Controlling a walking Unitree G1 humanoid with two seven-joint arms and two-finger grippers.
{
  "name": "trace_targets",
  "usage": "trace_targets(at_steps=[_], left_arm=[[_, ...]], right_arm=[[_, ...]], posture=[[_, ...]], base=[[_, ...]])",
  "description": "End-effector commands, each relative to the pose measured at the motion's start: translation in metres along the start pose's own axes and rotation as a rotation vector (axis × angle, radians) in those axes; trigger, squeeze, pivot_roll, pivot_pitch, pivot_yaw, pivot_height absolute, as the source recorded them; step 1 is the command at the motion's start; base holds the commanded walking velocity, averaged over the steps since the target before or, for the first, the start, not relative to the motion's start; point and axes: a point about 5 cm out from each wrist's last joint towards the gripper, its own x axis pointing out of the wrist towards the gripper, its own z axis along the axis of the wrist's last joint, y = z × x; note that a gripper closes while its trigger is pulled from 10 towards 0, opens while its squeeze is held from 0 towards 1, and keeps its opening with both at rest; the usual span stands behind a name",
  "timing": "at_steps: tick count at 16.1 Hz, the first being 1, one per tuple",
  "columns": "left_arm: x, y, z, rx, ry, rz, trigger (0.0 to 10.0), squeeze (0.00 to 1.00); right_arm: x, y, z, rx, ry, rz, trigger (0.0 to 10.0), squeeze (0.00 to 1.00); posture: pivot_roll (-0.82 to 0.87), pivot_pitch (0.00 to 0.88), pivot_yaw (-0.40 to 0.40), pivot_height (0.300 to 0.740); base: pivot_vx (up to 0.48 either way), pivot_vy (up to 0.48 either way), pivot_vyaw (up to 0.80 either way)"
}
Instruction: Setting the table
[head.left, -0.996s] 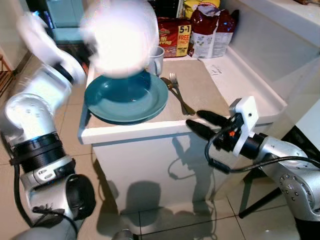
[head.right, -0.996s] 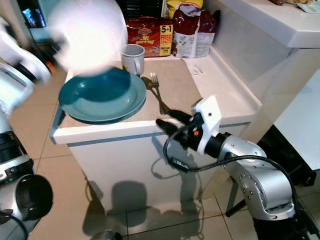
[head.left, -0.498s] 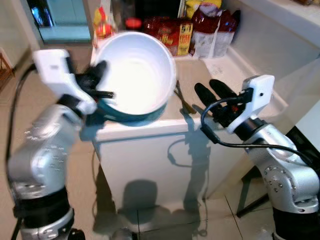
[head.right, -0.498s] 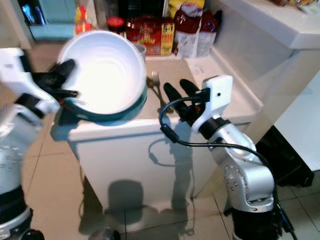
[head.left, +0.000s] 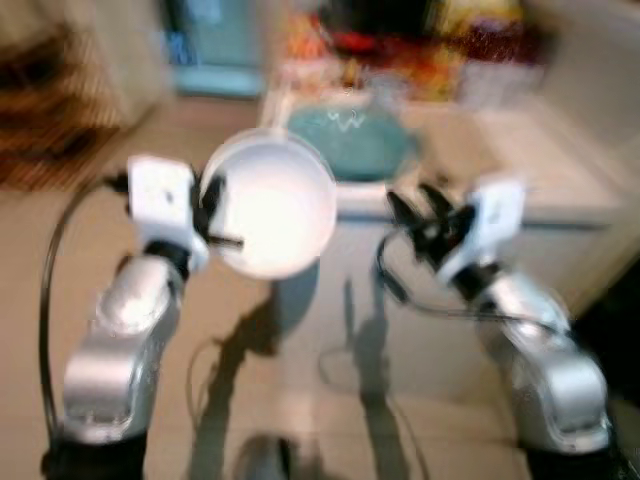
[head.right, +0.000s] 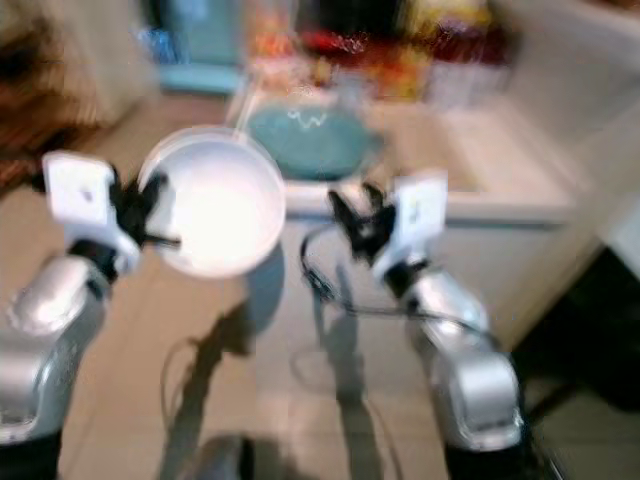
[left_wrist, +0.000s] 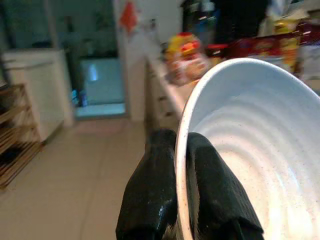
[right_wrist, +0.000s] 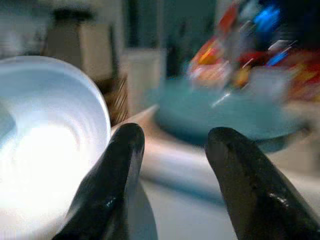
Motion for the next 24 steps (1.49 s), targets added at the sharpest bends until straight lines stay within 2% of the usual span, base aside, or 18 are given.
trace_targets(at_steps=[1,5,10,12,16,18,22,24], left_arm=[[0.005,-0.008,0.012,0.025,-0.065,-0.019,10.0,0.0],[0.005,-0.01,0.016,0.009,-0.106,-0.003,10.0,0.0],[0.006,-0.004,-0.01,0.103,0.01,0.07,10.0,0.0],[0.008,-0.004,-0.01,0.165,0.011,0.056,10.0,0.0],[0.014,-0.007,-0.012,0.183,0.019,0.069,10.0,0.0],[0.015,-0.009,-0.02,0.225,0.045,0.055,10.0,0.0],[0.017,-0.007,-0.023,0.226,0.059,0.069,10.0,0.0],[0.02,-0.007,-0.022,0.227,0.053,0.066,10.0,0.0]], right_arm=[[0.002,-0.003,0.008,-0.035,-0.035,-0.008,10.0,0.0],[0.003,-0.01,0.01,-0.033,-0.059,-0.047,10.0,0.0],[0.002,-0.019,0.004,-0.069,-0.033,-0.105,10.0,0.0],[0.002,-0.023,0.003,-0.08,-0.028,-0.136,10.0,0.0],[-0.001,-0.044,0.0,-0.12,-0.012,-0.284,10.0,0.0],[-0.003,-0.048,-0.002,-0.087,-0.009,-0.306,10.0,0.0],[-0.003,-0.043,-0.008,-0.073,0.019,-0.286,10.0,0.0],[-0.006,-0.043,-0.011,-0.024,0.03,-0.307,10.0,0.0]], posture=[[0.0,0.0,-0.029,0.74],[0.0,0.0,-0.031,0.74],[-0.01,0.0,-0.031,0.74],[-0.01,0.0,-0.03,0.74],[-0.01,0.0,-0.022,0.74],[-0.01,0.0,-0.02,0.74],[-0.02,0.0,-0.008,0.74],[-0.03,0.0,0.003,0.74]], base=[[0.0,-0.48,0.0],[0.0,-0.48,0.0],[0.0,-0.48,0.58],[0.0,-0.48,0.8],[0.0,-0.48,0.8],[0.0,-0.48,0.0],[0.0,-0.48,0.0],[0.0,-0.48,-0.4]])
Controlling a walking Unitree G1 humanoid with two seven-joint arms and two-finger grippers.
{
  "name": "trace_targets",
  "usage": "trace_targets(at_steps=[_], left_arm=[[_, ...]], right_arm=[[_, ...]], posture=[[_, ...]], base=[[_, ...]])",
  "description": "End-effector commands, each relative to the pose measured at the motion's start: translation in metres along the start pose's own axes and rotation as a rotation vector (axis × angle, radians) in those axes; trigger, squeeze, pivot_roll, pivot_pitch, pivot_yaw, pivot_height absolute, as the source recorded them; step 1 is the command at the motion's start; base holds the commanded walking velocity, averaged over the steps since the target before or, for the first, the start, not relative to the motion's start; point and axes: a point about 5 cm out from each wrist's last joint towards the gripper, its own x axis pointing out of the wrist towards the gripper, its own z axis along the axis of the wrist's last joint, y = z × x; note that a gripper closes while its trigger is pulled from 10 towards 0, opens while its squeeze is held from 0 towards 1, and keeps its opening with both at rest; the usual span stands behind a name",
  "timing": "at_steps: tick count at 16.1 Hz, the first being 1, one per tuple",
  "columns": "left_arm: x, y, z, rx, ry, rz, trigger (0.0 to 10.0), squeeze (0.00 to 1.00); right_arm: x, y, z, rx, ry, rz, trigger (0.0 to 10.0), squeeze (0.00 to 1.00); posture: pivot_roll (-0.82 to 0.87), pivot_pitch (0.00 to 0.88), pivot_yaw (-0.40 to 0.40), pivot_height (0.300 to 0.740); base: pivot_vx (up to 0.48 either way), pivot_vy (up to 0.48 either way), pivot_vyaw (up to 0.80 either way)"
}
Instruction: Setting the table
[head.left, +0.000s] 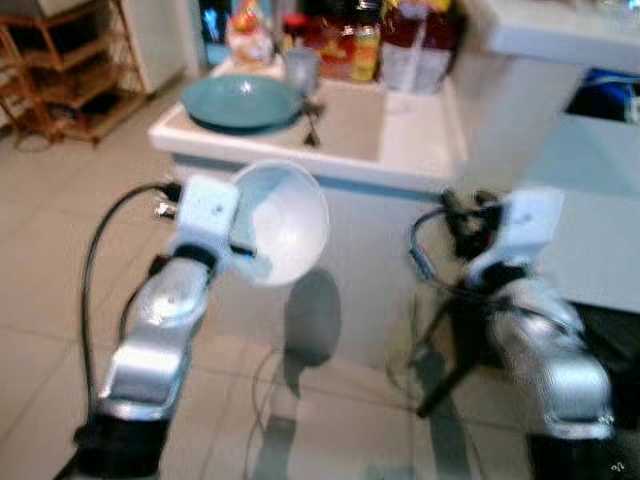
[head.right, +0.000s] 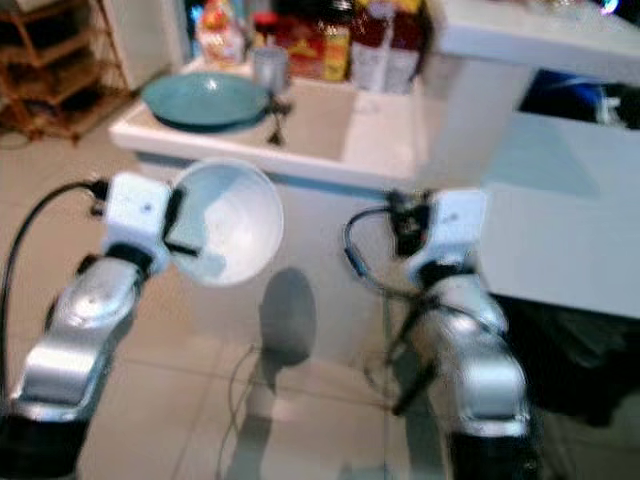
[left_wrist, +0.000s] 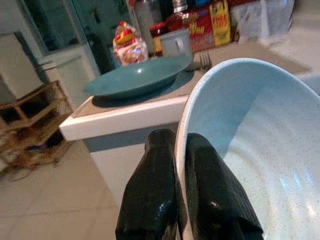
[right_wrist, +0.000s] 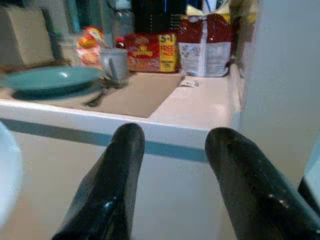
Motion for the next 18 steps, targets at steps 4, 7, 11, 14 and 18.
trace_targets(at_steps=[4,7,11,14,18], left_arm=[[0.006,-0.003,0.017,-0.013,-0.066,0.001,10.0,0.0],[0.005,-0.004,0.017,-0.031,-0.064,0.005,10.0,0.0],[0.007,-0.005,0.02,-0.062,-0.065,0.019,10.0,0.0],[0.007,-0.008,0.02,-0.08,-0.058,0.013,10.0,0.0],[0.008,-0.015,0.023,-0.102,-0.069,0.001,10.0,0.0]], right_arm=[[-0.004,-0.021,0.003,-0.039,-0.003,-0.093,10.0,0.0],[-0.003,-0.02,0.006,-0.035,-0.007,-0.09,10.0,0.0],[-0.002,-0.025,0.003,-0.045,0.015,-0.106,10.0,0.0],[-0.003,-0.031,0.004,-0.062,0.027,-0.136,10.0,0.0],[-0.004,-0.035,0.004,-0.064,0.029,-0.148,10.0,0.0]], posture=[[-0.03,0.001,0.012,0.74],[-0.03,0.001,0.008,0.74],[-0.03,0.001,0.01,0.74],[-0.04,0.0,0.01,0.74],[-0.04,0.0,0.011,0.74]], base=[[0.0,-0.48,-0.4],[0.0,-0.48,0.0],[0.0,-0.48,0.0],[0.0,-0.48,0.0],[0.0,-0.24,0.0]])
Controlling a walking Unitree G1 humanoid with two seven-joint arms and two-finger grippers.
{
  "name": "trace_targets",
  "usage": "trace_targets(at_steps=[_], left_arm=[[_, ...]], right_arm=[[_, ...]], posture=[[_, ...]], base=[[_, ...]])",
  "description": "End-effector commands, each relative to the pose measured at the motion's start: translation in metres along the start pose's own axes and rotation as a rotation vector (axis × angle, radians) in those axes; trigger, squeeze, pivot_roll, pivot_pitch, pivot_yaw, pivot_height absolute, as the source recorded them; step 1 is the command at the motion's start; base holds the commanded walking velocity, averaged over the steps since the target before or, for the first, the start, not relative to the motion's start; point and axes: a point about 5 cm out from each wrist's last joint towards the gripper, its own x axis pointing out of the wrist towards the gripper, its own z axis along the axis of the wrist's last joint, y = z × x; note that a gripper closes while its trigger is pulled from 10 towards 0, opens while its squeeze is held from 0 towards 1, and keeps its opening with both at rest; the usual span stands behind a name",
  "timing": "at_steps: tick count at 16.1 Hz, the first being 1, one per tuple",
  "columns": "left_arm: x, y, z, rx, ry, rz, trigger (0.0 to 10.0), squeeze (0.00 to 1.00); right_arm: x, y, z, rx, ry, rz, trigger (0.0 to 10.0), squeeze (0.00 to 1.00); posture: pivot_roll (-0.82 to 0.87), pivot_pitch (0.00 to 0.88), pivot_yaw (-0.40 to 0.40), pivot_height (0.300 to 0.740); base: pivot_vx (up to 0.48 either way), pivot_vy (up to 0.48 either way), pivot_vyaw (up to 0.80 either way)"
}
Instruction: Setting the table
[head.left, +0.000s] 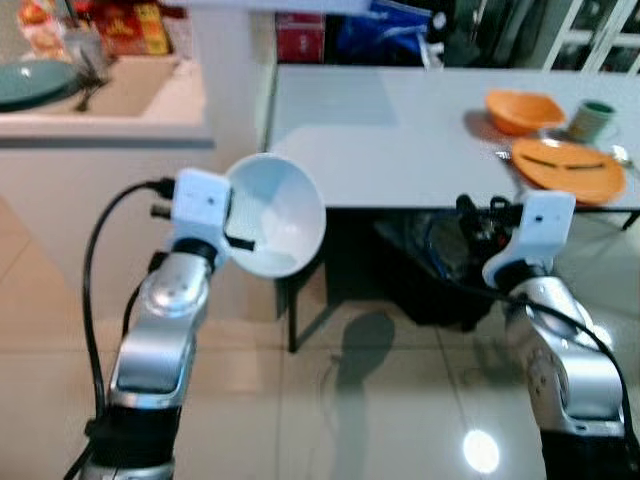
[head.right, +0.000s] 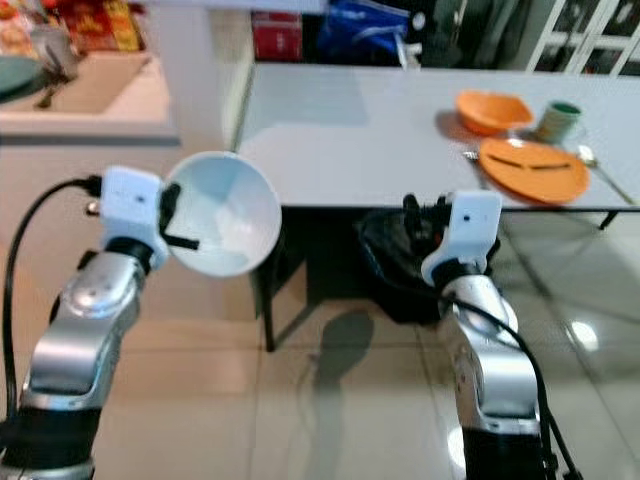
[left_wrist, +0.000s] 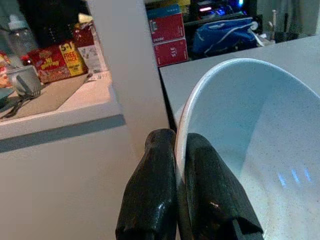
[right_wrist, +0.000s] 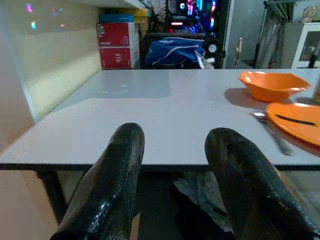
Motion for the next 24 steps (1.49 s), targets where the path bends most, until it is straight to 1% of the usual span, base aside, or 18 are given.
trace_targets(at_steps=[1,2,4,7,9,11,14,16,18,20,21,24], left_arm=[[0.003,-0.012,0.009,0.005,-0.027,-0.061,10.0,0.0],[0.003,-0.012,0.006,-0.015,-0.004,-0.073,10.0,0.0],[0.002,-0.009,0.006,-0.088,-0.009,-0.067,10.0,0.0],[0.002,-0.009,0.008,-0.086,-0.017,-0.076,10.0,0.0],[0.002,-0.008,0.008,-0.093,-0.019,-0.071,10.0,0.0],[0.002,-0.006,0.007,-0.095,-0.009,-0.059,10.0,0.0],[0.003,-0.001,0.007,-0.103,-0.01,-0.033,10.0,0.0],[0.003,0.0,0.007,-0.103,-0.007,-0.025,10.0,0.0],[0.004,0.003,0.007,-0.098,-0.008,-0.017,10.0,0.0],[0.005,0.008,0.008,-0.097,-0.006,0.004,10.0,0.0],[0.006,0.009,0.008,-0.099,-0.006,0.004,10.0,0.0],[0.008,0.007,0.009,-0.099,-0.011,-0.005,10.0,0.0]], right_arm=[[-0.001,-0.008,0.0,-0.015,0.012,-0.03,10.0,0.0],[-0.002,-0.008,-0.001,-0.009,0.017,-0.038,10.0,0.0],[-0.002,-0.009,-0.002,0.02,0.027,-0.04,10.0,0.0],[0.0,-0.01,-0.001,0.014,0.03,-0.042,10.0,0.0],[0.001,-0.01,0.0,-0.004,0.025,-0.036,10.0,0.0],[0.001,-0.007,-0.001,-0.003,0.027,-0.023,10.0,0.0],[0.003,0.001,0.002,-0.001,0.016,0.013,10.0,0.0],[0.004,0.004,0.001,-0.03,0.019,0.038,10.0,0.0],[0.005,0.015,0.002,-0.064,0.015,0.097,10.0,0.0],[0.006,0.02,0.002,-0.074,0.014,0.111,10.0,0.0],[0.006,0.019,0.002,-0.073,0.015,0.106,10.0,0.0],[0.006,0.014,0.002,-0.021,0.011,0.091,10.0,0.0]], posture=[[-0.04,0.0,0.009,0.74],[-0.05,0.0,0.01,0.74],[-0.05,0.0,0.008,0.74],[-0.05,0.0,0.006,0.74],[-0.05,0.0,0.004,0.74],[-0.05,0.0,0.002,0.74],[-0.05,0.0,0.002,0.74],[-0.05,0.0,0.002,0.74],[-0.05,0.0,0.001,0.74],[-0.04,0.0,-0.003,0.74],[-0.04,0.0,-0.004,0.74],[-0.05,0.0,-0.005,0.74]], base=[[0.0,0.0,0.0],[0.0,0.0,0.0],[0.219,0.0,-0.24],[0.474,0.0,-0.8],[0.48,0.0,0.0],[0.48,0.0,0.0],[0.48,0.0,0.0],[0.48,0.0,0.0],[0.48,0.0,0.0],[0.48,0.0,0.75],[0.472,0.0,0.8],[0.477,0.0,0.0]])
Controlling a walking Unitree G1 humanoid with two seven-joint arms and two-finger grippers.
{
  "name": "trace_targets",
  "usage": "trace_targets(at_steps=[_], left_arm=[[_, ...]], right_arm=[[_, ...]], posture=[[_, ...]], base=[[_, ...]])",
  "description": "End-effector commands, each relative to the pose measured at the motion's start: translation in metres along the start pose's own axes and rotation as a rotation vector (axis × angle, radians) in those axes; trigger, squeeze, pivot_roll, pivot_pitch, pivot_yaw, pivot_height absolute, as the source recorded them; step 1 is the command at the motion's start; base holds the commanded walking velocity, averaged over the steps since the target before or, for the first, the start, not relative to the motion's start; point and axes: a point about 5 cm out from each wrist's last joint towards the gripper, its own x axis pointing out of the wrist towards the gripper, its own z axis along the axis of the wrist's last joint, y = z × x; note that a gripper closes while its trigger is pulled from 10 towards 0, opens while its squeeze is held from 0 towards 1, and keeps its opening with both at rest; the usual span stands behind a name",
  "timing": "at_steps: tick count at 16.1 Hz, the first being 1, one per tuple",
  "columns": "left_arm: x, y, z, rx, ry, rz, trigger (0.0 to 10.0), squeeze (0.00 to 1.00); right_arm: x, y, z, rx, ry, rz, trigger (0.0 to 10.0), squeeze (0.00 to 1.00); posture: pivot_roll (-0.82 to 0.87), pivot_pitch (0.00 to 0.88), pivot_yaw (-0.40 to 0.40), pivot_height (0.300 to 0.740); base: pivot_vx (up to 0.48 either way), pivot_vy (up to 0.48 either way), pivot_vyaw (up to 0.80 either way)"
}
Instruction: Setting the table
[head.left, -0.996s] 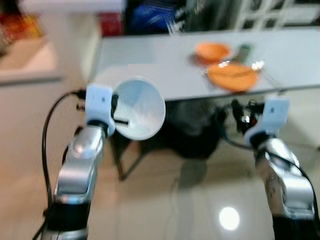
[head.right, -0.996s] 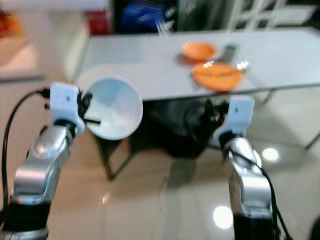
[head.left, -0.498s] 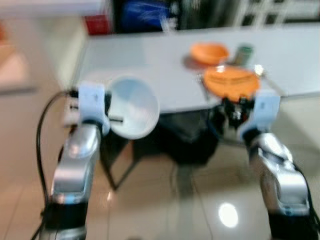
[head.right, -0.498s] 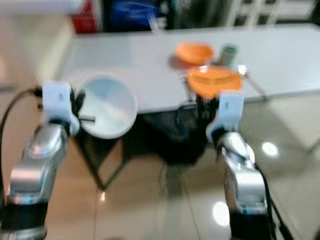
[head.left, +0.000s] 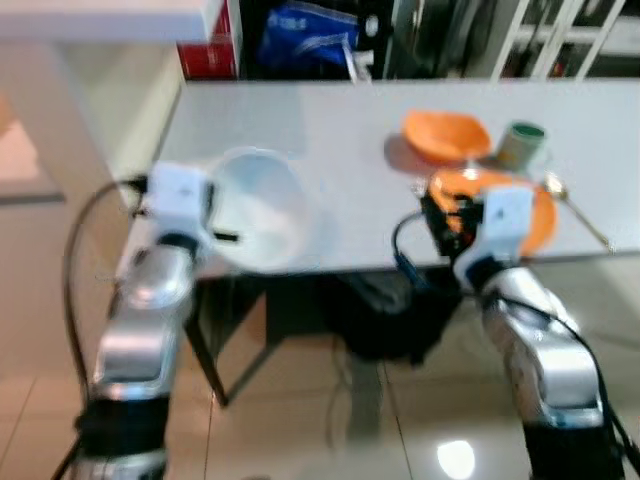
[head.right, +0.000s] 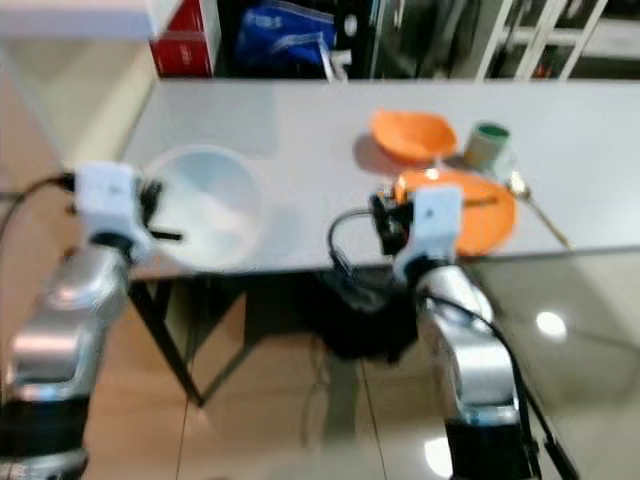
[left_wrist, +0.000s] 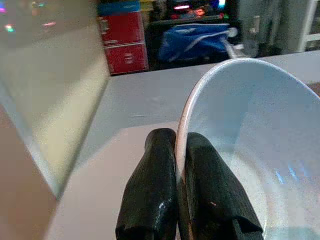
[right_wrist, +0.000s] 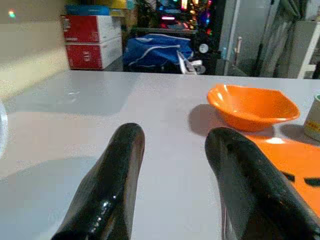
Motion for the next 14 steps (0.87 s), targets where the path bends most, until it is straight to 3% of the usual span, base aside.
trace_targets(at_steps=[1,12,14], left_arm=[[0.004,-0.015,0.012,-0.009,-0.046,-0.058,10.0,0.0],[0.018,-0.025,0.014,0.0,-0.029,-0.102,10.0,0.0],[0.029,-0.025,0.008,-0.06,0.053,-0.073,10.0,0.0]], right_arm=[[-0.003,-0.013,0.002,-0.004,-0.003,-0.038,10.0,0.0],[-0.003,-0.013,0.002,-0.008,0.003,-0.034,10.0,0.0],[-0.006,-0.007,-0.002,-0.001,0.044,0.085,10.0,0.0]], posture=[[-0.05,0.0,-0.006,0.74],[-0.05,0.0,-0.003,0.74],[-0.05,0.0,0.002,0.74]], base=[[0.48,0.0,0.0],[0.472,0.0,0.0],[0.0,0.0,0.0]])
